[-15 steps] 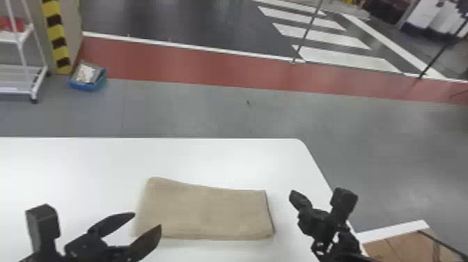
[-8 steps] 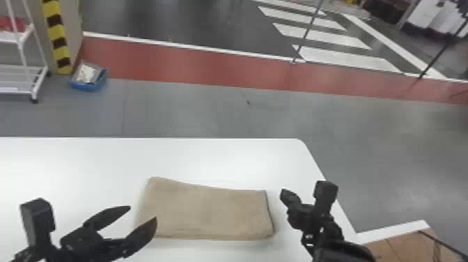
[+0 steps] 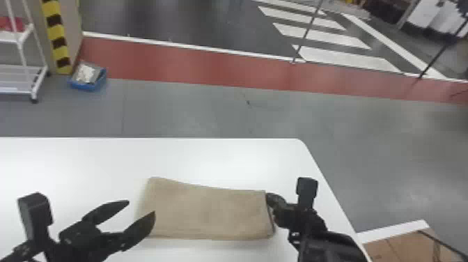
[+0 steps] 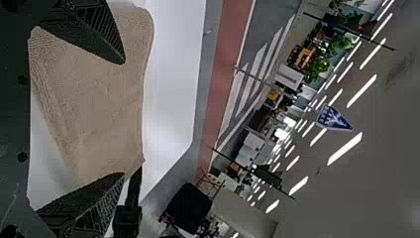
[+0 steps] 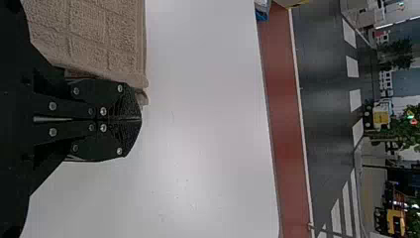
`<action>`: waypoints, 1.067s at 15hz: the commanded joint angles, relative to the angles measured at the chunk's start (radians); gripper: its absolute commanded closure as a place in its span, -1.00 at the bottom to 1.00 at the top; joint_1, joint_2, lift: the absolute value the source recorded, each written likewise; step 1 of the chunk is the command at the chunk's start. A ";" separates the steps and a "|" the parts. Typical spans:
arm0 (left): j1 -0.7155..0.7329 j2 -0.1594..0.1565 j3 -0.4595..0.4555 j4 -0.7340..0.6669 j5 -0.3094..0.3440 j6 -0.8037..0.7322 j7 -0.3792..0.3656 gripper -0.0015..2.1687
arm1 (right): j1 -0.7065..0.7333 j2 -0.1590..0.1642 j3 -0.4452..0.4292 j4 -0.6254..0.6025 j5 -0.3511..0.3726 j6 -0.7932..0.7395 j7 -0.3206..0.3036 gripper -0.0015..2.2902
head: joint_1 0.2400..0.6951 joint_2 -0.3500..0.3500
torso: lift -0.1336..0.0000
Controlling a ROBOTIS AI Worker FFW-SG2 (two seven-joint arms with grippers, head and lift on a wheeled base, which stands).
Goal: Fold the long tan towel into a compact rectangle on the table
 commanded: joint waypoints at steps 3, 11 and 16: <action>0.004 0.003 0.000 -0.002 0.006 0.000 -0.003 -0.92 | 0.007 0.005 0.052 -0.001 -0.015 -0.023 0.003 0.73 | 1.00 -1.00 | 1.00; 0.021 0.011 0.012 -0.004 0.019 0.000 -0.011 -0.92 | -0.033 0.009 0.171 -0.004 -0.030 0.005 -0.010 0.73 | 1.00 -0.91 | 1.00; 0.024 0.009 0.003 -0.008 0.014 0.000 -0.008 -0.92 | 0.073 0.009 0.132 -0.164 -0.101 0.011 -0.013 0.43 | 1.00 -0.86 | 1.00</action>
